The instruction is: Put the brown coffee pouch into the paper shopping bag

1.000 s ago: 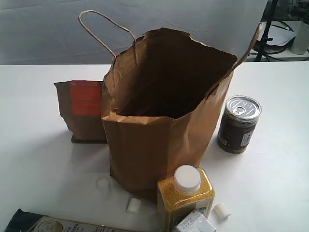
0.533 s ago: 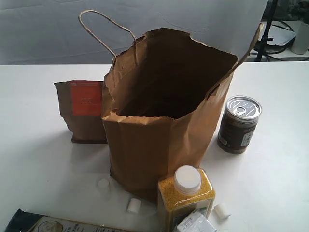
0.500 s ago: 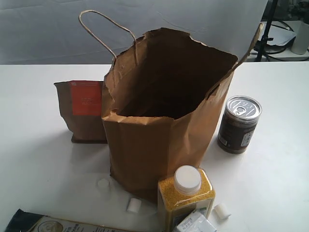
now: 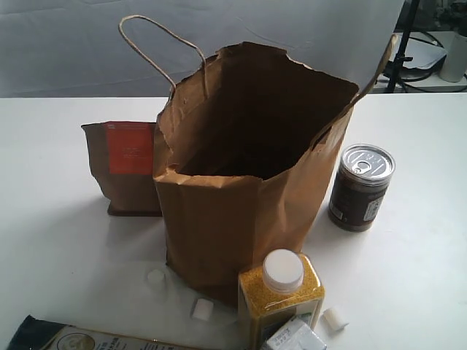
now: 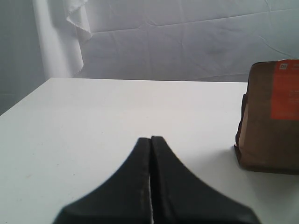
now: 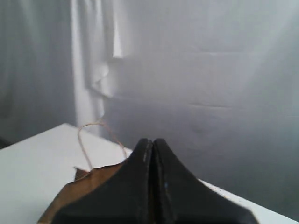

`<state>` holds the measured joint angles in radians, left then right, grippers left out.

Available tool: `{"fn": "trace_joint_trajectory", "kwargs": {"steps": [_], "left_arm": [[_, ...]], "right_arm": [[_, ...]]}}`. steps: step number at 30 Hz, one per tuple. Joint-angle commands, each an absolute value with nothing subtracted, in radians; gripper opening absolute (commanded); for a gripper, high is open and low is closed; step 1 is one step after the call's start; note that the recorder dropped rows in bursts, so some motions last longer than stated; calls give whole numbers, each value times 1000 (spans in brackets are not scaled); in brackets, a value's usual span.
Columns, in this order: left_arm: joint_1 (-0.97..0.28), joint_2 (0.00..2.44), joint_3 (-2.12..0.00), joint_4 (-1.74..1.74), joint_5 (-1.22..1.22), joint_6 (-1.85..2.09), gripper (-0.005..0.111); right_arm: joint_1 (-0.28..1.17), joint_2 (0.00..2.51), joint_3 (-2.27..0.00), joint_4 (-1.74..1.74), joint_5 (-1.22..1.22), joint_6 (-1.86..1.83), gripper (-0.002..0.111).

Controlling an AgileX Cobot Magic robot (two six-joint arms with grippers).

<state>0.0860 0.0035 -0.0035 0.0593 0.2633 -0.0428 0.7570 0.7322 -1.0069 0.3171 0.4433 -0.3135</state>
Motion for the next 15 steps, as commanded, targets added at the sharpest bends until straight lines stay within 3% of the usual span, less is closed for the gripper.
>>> {"fn": "trace_joint_trajectory", "kwargs": {"steps": [1,8,15], "left_arm": [[90,0,0,64,261,-46,0],[90,0,0,64,261,-46,0],[90,0,0,64,261,-46,0]], "right_arm": [[855,1017,-1280,447,645,-450,0],[1025,1454,-1683,600,824,-579,0],[1118,1773,-1913,587,876,-598,0]]}}
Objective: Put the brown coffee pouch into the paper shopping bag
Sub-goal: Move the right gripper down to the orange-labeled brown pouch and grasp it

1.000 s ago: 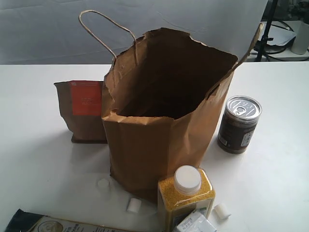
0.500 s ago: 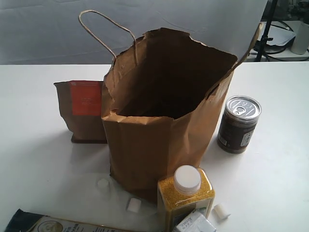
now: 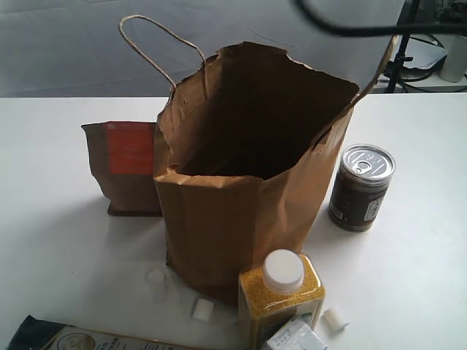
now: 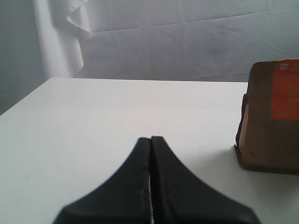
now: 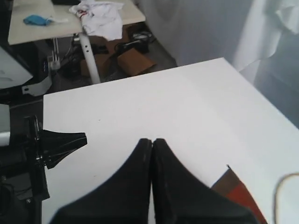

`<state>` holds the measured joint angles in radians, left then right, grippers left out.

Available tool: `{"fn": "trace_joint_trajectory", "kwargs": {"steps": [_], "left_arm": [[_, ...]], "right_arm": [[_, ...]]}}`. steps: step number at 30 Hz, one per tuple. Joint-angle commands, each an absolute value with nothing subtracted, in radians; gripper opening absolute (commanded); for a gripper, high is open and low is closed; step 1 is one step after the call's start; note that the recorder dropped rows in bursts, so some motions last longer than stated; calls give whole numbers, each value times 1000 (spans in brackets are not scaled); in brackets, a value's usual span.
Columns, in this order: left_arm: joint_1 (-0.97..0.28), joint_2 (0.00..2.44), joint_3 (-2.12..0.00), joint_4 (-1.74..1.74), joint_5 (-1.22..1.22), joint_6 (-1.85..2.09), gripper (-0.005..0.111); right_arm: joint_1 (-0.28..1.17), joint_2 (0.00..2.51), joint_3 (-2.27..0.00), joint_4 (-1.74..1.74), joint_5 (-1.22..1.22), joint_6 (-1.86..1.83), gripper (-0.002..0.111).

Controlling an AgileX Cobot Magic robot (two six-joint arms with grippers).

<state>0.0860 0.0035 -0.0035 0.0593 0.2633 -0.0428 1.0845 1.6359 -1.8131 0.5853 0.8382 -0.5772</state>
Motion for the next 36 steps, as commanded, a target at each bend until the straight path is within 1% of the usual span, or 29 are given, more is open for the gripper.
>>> {"fn": "trace_joint_trajectory", "kwargs": {"steps": [1,6,10,13,18,20,21,33,36], "left_arm": [[90,0,0,64,261,-46,0],[90,0,0,64,261,-46,0],[90,0,0,64,261,-46,0],[90,0,0,64,261,-46,0],[90,0,0,64,261,-46,0],[90,0,0,64,261,-46,0],[90,0,0,64,261,-46,0],[90,0,0,64,261,-46,0],[90,0,0,64,261,-46,0]], "right_arm": [[1126,1813,-1942,587,892,-599,0],[1132,1985,-2055,580,960,-578,0],[1132,2057,-2113,473,962,-539,2],[1132,2092,-2147,371,976,-479,14],[1132,2101,-2162,253,966,-423,48],[1132,2101,-2162,224,954,-417,57],[1132,2101,-2162,206,952,-414,59],[1126,2161,-2165,170,909,-411,60],[1126,2168,-2165,108,882,-411,60]]}}
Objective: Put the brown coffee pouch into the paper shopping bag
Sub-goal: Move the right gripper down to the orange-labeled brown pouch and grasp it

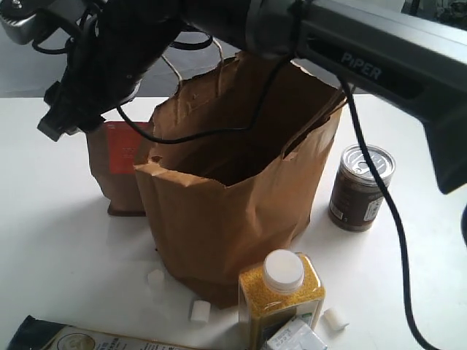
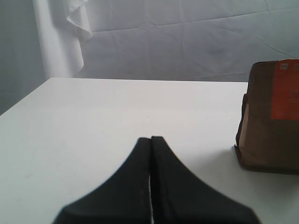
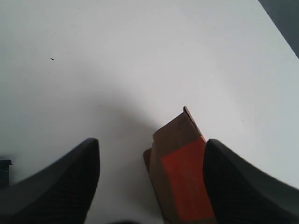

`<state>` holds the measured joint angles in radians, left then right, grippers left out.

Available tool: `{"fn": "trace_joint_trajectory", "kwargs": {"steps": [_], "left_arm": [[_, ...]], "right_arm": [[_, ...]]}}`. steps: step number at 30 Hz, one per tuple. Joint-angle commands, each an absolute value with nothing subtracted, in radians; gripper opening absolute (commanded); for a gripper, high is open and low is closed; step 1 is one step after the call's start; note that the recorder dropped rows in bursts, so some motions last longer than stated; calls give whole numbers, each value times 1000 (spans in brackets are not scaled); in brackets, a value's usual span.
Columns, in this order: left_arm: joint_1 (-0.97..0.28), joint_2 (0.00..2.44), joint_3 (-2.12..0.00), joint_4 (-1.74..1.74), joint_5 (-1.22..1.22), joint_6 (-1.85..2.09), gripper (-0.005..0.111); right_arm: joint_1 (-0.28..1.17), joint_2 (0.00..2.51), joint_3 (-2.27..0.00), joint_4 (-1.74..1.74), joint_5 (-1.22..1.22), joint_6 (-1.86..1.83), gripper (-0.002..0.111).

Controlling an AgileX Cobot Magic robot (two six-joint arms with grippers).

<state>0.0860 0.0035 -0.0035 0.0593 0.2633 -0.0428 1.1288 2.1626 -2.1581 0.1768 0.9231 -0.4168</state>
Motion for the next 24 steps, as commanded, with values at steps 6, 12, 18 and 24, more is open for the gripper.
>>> {"fn": "trace_joint_trajectory", "kwargs": {"steps": [6,12,18,24], "left_arm": [[90,0,0,64,261,-46,0],[90,0,0,64,261,-46,0],[90,0,0,64,261,-46,0],[90,0,0,64,261,-46,0]], "right_arm": [[1123,2195,-2165,-20,852,-340,60],[1113,2243,-2165,-20,838,-337,60],[1102,2293,-2165,-11,835,-331,60],[1090,2331,-2165,-18,834,-331,59]]}}
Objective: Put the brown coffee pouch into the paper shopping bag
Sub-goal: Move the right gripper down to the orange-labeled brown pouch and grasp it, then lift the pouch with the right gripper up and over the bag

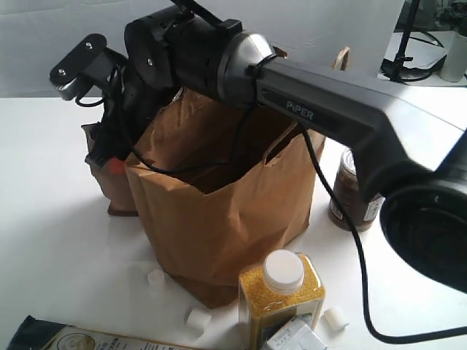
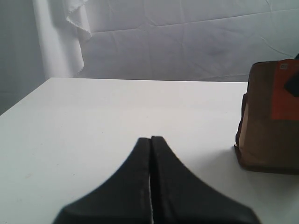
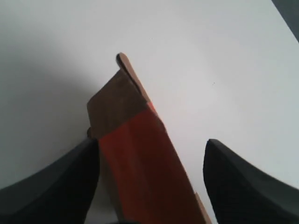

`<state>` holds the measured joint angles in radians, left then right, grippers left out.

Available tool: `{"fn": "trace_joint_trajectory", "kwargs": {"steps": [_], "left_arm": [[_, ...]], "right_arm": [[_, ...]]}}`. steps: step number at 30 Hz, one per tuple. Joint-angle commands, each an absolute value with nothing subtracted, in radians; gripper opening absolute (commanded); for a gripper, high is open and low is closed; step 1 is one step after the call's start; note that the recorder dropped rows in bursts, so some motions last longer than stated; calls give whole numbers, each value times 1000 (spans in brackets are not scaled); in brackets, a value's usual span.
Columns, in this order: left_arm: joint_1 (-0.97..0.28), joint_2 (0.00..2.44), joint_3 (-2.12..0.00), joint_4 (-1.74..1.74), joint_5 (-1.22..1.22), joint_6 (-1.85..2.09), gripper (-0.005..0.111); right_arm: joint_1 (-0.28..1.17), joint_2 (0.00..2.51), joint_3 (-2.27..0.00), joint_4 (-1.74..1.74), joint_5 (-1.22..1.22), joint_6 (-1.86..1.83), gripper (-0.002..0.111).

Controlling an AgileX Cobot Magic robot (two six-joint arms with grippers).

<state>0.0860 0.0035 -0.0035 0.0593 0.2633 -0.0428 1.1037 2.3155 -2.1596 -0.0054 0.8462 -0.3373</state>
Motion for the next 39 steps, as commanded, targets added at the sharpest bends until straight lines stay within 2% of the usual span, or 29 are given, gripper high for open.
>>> {"fn": "trace_joint_trajectory", "kwargs": {"steps": [1,5,12,23,39], "left_arm": [[90,0,0,64,261,-46,0],[90,0,0,64,261,-46,0],[90,0,0,64,261,-46,0],[90,0,0,64,261,-46,0],[90,0,0,64,261,-46,0]], "right_arm": [[1087,2333,-2165,-18,834,-331,59],[1083,2342,-2165,-17,834,-328,50],[1083,2340,-2165,-19,808,-333,0],[1118,2184,-2165,-11,710,-333,0],[1199,1923,-2165,11,746,-336,0]]}}
